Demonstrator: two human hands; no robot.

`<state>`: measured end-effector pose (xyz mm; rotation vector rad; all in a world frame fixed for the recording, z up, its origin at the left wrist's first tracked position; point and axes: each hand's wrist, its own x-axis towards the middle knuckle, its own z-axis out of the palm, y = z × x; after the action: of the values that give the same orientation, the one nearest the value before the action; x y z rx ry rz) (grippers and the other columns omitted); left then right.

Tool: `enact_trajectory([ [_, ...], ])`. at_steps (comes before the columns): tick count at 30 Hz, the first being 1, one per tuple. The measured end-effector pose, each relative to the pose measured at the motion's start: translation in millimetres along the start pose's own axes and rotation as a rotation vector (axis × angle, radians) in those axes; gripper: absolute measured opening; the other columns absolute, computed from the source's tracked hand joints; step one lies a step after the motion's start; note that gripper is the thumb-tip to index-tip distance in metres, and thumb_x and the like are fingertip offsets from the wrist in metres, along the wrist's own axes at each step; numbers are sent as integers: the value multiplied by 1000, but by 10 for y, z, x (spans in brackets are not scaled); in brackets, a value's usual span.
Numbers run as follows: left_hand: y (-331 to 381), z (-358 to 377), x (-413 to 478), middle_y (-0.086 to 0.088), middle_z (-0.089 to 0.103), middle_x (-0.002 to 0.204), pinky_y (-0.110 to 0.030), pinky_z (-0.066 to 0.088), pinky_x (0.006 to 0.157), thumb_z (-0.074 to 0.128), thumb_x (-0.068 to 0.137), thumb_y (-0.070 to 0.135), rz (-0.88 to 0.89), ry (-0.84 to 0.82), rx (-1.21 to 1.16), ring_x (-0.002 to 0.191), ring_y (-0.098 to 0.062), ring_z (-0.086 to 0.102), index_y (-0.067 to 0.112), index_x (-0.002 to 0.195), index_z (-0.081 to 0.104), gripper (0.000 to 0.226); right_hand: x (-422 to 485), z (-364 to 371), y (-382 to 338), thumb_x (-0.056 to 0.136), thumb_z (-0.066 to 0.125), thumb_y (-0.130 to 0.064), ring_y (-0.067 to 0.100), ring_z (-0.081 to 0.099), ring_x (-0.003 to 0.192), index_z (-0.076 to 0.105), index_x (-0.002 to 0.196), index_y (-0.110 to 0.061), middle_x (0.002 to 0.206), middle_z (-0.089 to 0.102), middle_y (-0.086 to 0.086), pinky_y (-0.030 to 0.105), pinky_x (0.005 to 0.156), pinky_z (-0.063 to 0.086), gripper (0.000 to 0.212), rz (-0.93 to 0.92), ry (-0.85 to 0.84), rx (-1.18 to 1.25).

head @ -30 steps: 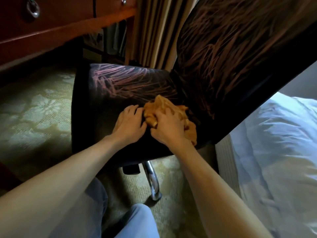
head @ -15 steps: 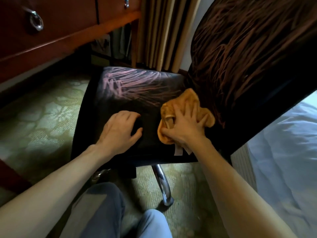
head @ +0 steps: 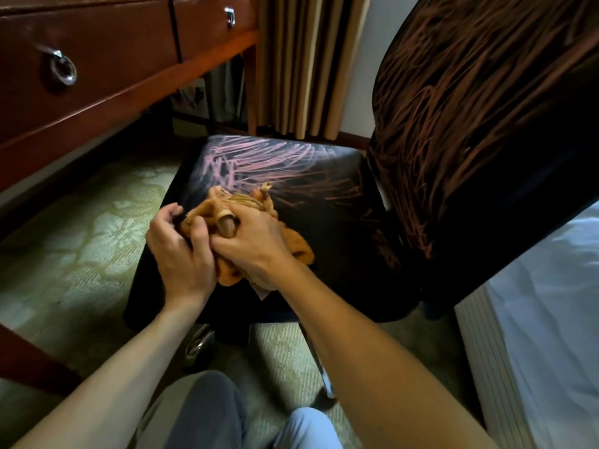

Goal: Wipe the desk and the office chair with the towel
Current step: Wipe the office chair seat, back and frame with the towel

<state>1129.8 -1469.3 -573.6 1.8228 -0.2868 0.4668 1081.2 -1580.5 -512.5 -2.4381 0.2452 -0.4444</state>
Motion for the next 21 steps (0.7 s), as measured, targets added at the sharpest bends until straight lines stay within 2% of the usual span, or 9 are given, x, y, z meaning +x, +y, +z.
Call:
enact_trajectory([
  [3, -46, -45, 85, -22, 54, 133, -48, 38, 107, 42, 95, 48, -58, 28, -67, 125, -37, 49, -4, 132, 51, 64, -47, -298, 142, 75, 78, -44, 23, 63, 107, 68, 109, -28, 109, 70, -2, 45, 94, 49, 39, -81, 114, -140],
  [6, -49, -45, 90, -19, 57, 130, -46, 39, 106, 42, 95, 47, -48, -33, -49, 123, -35, 51, -1, 129, 54, 60, -113, -611, 409, 68, 71, -51, 27, 59, 116, 60, 127, -33, 123, 66, -2, 50, 96, 45, 63, -127, 321, -453],
  [9, -85, -23, 65, -18, 62, 121, -41, 38, 100, 41, 97, 48, 84, -159, 123, 116, -35, 53, 3, 123, 60, 55, -208, -657, 639, 75, 66, -54, 36, 30, 148, 44, 147, -39, 162, 33, 5, 65, 113, 28, 77, 128, 21, -566],
  [11, -88, -4, 54, -16, 66, 117, -43, 41, 96, 41, 98, 47, 171, -241, 241, 115, -35, 56, 5, 118, 64, 52, -291, -523, 745, 84, 65, -53, 35, 16, 154, 43, 150, -40, 168, 22, 5, 67, 120, 14, 71, 251, -130, -551],
  [13, -94, 9, 59, -14, 69, 117, -47, 44, 95, 46, 95, 42, 211, -292, 355, 115, -36, 58, 8, 115, 66, 45, -282, -507, 732, 86, 64, -44, 32, 36, 145, 57, 138, -34, 155, 45, 3, 56, 119, 26, 54, 208, -41, -519],
  [15, -114, 22, 52, -12, 69, 119, -48, 44, 95, 49, 93, 38, 234, -334, 434, 117, -35, 57, 10, 114, 68, 40, -175, -650, 703, 80, 64, -33, 29, 57, 122, 67, 122, -27, 128, 66, 1, 45, 104, 43, 43, 79, 188, -484],
  [17, -118, 27, 53, -10, 68, 121, -49, 43, 96, 50, 92, 37, 259, -367, 475, 119, -34, 55, 13, 114, 68, 37, -37, -871, 738, 73, 67, -26, 29, 59, 117, 68, 123, -26, 123, 68, 0, 43, 97, 47, 50, -2, 383, -474],
  [19, -119, 18, 68, -9, 67, 123, -50, 42, 97, 54, 95, 34, 265, -377, 495, 120, -33, 54, 15, 116, 67, 31, 75, -1083, 852, 73, 72, -23, 30, 45, 139, 57, 143, -29, 148, 54, 4, 49, 109, 40, 72, 47, 296, -553],
  [21, -123, 19, 75, -9, 66, 125, -50, 42, 98, 58, 98, 32, 266, -392, 523, 122, -33, 52, 15, 117, 67, 27, 33, -1154, 1041, 86, 71, -26, 33, 17, 156, 39, 157, -31, 168, 25, 9, 53, 125, 19, 78, 205, 38, -607],
])
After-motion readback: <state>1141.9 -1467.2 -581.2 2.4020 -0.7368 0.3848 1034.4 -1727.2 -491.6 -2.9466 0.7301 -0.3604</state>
